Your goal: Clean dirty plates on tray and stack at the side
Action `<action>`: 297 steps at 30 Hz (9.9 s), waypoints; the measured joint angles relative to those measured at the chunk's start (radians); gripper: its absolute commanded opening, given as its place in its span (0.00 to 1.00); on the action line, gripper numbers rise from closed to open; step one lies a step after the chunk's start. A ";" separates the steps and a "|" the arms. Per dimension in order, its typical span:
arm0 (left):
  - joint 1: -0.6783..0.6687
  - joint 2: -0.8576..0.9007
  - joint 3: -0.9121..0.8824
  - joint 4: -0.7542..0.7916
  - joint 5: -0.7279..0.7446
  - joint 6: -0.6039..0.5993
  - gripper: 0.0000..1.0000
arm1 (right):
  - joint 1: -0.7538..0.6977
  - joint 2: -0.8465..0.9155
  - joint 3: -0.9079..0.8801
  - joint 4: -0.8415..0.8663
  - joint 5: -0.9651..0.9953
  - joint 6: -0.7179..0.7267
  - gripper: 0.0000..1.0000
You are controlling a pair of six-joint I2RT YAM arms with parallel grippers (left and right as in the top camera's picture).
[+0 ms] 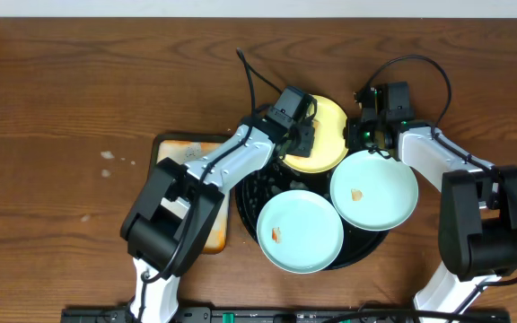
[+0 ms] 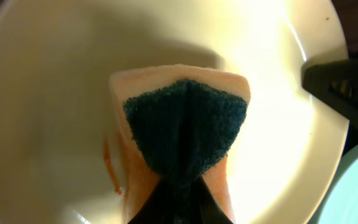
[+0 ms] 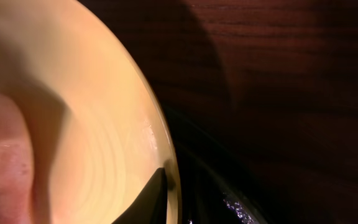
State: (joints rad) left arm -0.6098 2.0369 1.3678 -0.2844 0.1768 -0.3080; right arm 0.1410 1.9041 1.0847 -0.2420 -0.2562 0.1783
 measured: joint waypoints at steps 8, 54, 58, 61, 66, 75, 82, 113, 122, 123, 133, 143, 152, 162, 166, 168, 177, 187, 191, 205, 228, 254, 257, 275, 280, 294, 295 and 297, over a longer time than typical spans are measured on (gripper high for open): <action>-0.001 0.004 0.007 -0.014 -0.137 0.054 0.08 | 0.000 0.000 0.001 -0.008 -0.010 0.000 0.05; 0.348 -0.363 0.007 -0.759 -0.316 -0.141 0.08 | 0.043 -0.222 0.008 -0.085 0.201 -0.151 0.01; 0.378 -0.363 -0.031 -0.749 -0.280 -0.119 0.09 | 0.121 -0.299 0.008 -0.122 0.339 -0.195 0.01; 0.379 -0.363 -0.032 -0.744 -0.264 -0.101 0.12 | 0.188 -0.345 0.008 -0.146 0.444 -0.217 0.01; 0.379 -0.367 -0.032 -0.747 -0.226 -0.052 0.21 | 0.325 -0.393 0.008 -0.160 0.653 -0.257 0.01; 0.428 -0.637 -0.034 -0.755 -0.175 -0.023 0.41 | 0.552 -0.394 0.008 -0.169 1.061 -0.332 0.01; 0.507 -0.832 -0.034 -0.796 -0.175 -0.024 0.46 | 0.653 -0.394 0.008 -0.168 1.258 -0.359 0.01; 0.535 -0.851 -0.034 -0.843 -0.175 -0.024 0.58 | 0.742 -0.394 0.008 -0.168 1.443 -0.437 0.01; 0.535 -0.851 -0.034 -0.857 -0.175 -0.024 0.61 | 0.742 -0.394 0.008 -0.168 1.443 -0.436 0.01; 0.535 -0.851 -0.034 -0.857 -0.175 -0.024 0.62 | 0.742 -0.394 0.008 -0.168 1.443 -0.433 0.01; 0.535 -0.851 -0.034 -0.857 -0.175 -0.024 0.63 | 0.742 -0.394 0.008 -0.169 1.442 -0.384 0.01; 0.535 -0.851 -0.034 -0.858 -0.175 -0.024 0.64 | 0.724 -0.394 0.008 -0.234 1.293 -0.294 0.01; 0.535 -0.851 -0.034 -0.857 -0.175 -0.024 0.64 | 0.513 -0.417 0.007 -0.397 0.943 -0.101 0.01; 0.535 -0.851 -0.034 -0.838 -0.175 -0.024 0.64 | 0.095 -0.581 0.007 -0.434 0.531 0.053 0.01; 0.535 -0.851 -0.034 -0.838 -0.174 -0.024 0.65 | -0.085 -0.573 0.006 -0.509 0.467 0.150 0.01; 0.535 -0.850 -0.034 -0.843 -0.171 -0.023 0.64 | -0.194 -0.559 0.006 -0.521 0.443 0.187 0.01; 0.535 -0.848 -0.034 -0.856 -0.161 -0.009 0.64 | -0.533 -0.471 0.006 -0.523 0.406 0.266 0.01; 0.535 -0.848 -0.034 -0.869 -0.159 -0.008 0.64 | -0.763 -0.287 0.006 -0.496 0.407 0.297 0.15; 0.535 -0.848 -0.034 -0.876 -0.157 -0.008 0.65 | -0.801 -0.264 0.006 -0.460 0.396 0.306 0.36; 0.485 -0.822 -0.034 -0.845 -0.157 0.032 0.64 | -0.538 -0.428 0.008 -0.563 -0.247 0.038 0.46; 0.373 -0.128 -0.034 -0.690 -0.168 0.172 0.52 | -0.002 -0.433 0.008 -0.678 0.030 0.003 0.50; 0.435 -0.195 -0.061 -0.656 -0.146 0.230 0.07 | -0.062 -0.433 0.008 -0.693 0.166 0.042 0.60; 0.439 -0.269 -0.061 -0.670 -0.146 0.230 0.07 | -0.083 -0.431 0.008 -0.707 0.186 0.047 0.58; 0.438 -0.306 -0.061 -0.710 -0.043 0.230 0.08 | -0.186 -0.275 -0.059 -0.657 0.248 0.140 0.21; 0.435 -0.348 -0.061 -0.683 0.067 0.229 0.07 | -0.185 -0.275 -0.060 -0.643 0.245 0.180 0.20; 0.037 -0.374 -0.062 -0.322 0.248 -0.041 0.07 | -0.185 -0.275 -0.060 -0.616 0.238 0.199 0.13; 0.006 -0.373 -0.062 -0.302 0.252 -0.064 0.07 | -0.186 -0.275 -0.060 -0.613 0.233 0.183 0.14; -0.035 -0.371 -0.062 -0.269 0.260 -0.106 0.07 | -0.186 -0.275 -0.060 -0.612 0.230 0.152 0.17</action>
State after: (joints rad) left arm -0.6453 1.6657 1.3056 -0.5537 0.4366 -0.4141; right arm -0.0448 1.6295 1.0252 -0.8536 -0.0265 0.3302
